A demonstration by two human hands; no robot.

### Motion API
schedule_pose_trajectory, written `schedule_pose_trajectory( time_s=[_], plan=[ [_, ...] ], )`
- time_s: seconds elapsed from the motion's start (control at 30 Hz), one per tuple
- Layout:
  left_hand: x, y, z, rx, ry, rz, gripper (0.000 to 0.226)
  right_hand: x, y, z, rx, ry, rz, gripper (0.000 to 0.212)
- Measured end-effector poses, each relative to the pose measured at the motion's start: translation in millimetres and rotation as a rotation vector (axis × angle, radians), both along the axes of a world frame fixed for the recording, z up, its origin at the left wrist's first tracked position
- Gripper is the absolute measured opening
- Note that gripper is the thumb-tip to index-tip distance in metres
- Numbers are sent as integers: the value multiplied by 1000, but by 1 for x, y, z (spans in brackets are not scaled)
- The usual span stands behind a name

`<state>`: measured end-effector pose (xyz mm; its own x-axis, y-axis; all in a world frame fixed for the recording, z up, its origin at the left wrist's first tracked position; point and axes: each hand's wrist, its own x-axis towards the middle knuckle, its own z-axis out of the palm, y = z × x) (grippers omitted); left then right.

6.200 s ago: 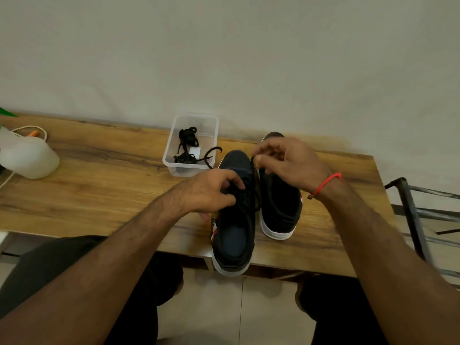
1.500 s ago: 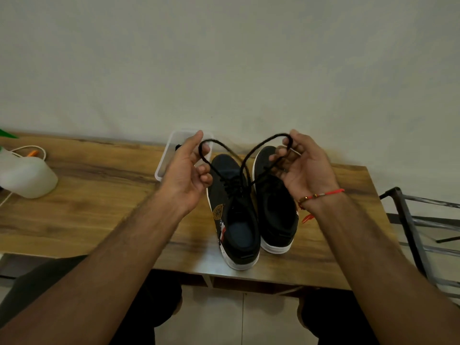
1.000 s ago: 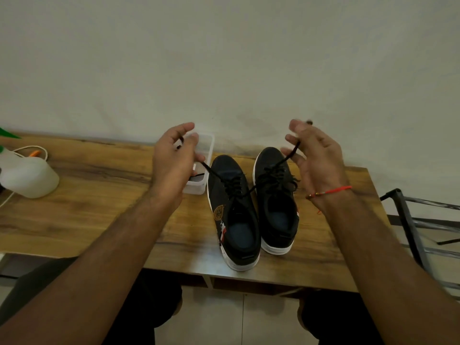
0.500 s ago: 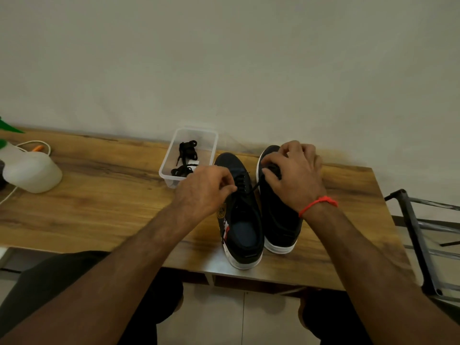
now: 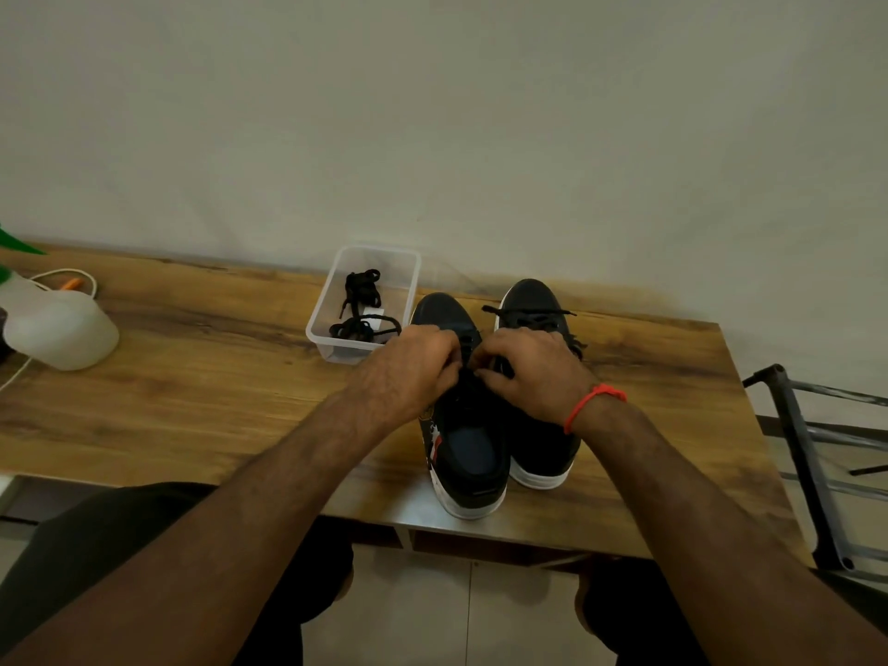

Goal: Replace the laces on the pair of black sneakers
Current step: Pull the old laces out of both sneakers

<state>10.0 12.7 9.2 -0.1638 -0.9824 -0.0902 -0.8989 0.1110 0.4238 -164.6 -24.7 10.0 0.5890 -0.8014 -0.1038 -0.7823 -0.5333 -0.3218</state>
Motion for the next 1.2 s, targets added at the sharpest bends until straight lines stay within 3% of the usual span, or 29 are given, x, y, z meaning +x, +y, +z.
schedule_pose_trajectory(
  time_s=[0.23, 0.33, 0.37, 0.47, 0.6, 0.9, 1.0, 1.1, 1.2],
  plan=[
    [-2, 4, -7, 109, 236, 240, 11, 0, 2, 1, -18, -80, 4, 16],
    [2, 3, -4, 117, 302, 217, 3, 0, 2, 0, 9, -106, -16, 14],
    [4, 2, -3, 118, 314, 189, 11, 0, 1, -1, 18, -110, -27, 14],
    [6, 2, 1, 154, 292, 137, 22, 0, 2, -3, 21, -114, -50, 14],
    [5, 1, 3, 130, 340, 237, 12, 2, 3, -2, 23, -110, -35, 19],
    [0, 6, 8, 367, 323, 386, 22, -2, -1, -3, 80, -243, -100, 4],
    [3, 6, 8, 289, 323, 331, 16, -1, -1, -6, 96, -256, -112, 7],
    [5, 5, 8, 190, 299, 267, 16, 3, -1, -7, 100, -190, -73, 23],
    [7, 4, 8, 107, 251, 285, 12, 3, -3, -6, 84, -229, -105, 17]
  ],
)
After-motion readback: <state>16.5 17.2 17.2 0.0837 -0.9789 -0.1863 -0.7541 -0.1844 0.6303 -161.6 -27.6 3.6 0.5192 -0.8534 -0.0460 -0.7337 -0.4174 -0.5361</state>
